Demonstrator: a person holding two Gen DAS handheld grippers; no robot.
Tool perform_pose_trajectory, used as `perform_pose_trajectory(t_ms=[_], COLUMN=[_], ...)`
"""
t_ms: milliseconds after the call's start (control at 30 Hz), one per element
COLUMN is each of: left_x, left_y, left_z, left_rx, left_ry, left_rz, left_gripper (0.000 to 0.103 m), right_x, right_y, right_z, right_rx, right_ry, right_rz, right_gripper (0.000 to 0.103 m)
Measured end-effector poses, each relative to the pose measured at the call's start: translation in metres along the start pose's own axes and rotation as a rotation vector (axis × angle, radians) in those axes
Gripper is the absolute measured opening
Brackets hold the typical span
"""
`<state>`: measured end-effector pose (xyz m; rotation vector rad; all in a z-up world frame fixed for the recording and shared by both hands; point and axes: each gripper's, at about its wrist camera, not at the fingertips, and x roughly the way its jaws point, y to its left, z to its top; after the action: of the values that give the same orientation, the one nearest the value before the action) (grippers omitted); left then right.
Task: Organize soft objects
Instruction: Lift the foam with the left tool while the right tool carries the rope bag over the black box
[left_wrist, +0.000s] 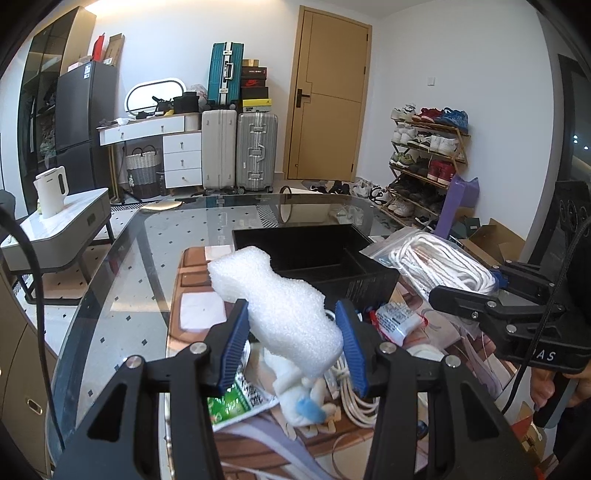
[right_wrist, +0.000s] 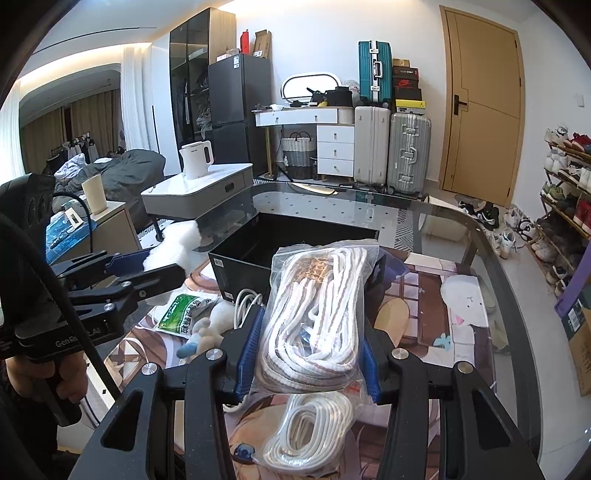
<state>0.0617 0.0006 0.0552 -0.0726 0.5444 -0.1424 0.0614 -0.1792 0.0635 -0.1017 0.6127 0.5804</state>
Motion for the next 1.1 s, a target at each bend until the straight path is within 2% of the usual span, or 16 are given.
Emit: perform_pose_trajectory(t_ms=[667,1100], left_x=[0.047,0.081], left_y=[0.009,0.012], left_z=[0.042,0.046], left_rx=[0.054,0.067], left_ry=[0.026,0.072], left_rz=[-0.043,-0.058], left_gripper=[0.047,0.047], right_x=[0.041,0.079], right_y=[-0.015,-0.015], right_z=[0.033,0.054], right_rx=[-0.015,-0.053], right_ry=[0.106,0.182], right_rz=[0.046,0.074], right_gripper=[0.047,0.047])
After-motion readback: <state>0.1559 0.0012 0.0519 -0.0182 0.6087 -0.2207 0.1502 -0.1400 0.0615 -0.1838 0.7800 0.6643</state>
